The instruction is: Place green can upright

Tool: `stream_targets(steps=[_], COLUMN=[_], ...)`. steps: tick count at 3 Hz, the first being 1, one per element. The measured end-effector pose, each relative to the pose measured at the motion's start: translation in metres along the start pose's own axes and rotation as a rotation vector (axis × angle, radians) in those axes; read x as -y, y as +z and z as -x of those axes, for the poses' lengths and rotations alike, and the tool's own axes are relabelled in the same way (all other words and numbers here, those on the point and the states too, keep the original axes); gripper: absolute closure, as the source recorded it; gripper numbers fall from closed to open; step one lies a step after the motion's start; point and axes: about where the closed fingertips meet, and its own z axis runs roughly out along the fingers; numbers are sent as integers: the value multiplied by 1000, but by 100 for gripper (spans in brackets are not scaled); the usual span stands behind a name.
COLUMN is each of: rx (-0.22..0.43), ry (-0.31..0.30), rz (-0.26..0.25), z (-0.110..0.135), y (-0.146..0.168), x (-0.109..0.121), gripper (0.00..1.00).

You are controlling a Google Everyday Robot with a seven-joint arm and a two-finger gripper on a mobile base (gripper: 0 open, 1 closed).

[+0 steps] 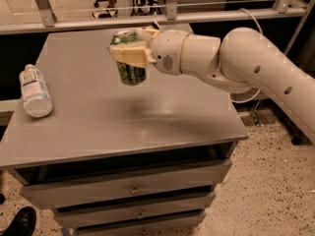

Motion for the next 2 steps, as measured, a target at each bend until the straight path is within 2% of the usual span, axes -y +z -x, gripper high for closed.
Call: stream_targets(steps=[1,2], rx=[15,14], ry=[-56,-56], rz=[17,16], z=[-5,-5], y=[5,5], x=[-2,-2], gripper=[100,100])
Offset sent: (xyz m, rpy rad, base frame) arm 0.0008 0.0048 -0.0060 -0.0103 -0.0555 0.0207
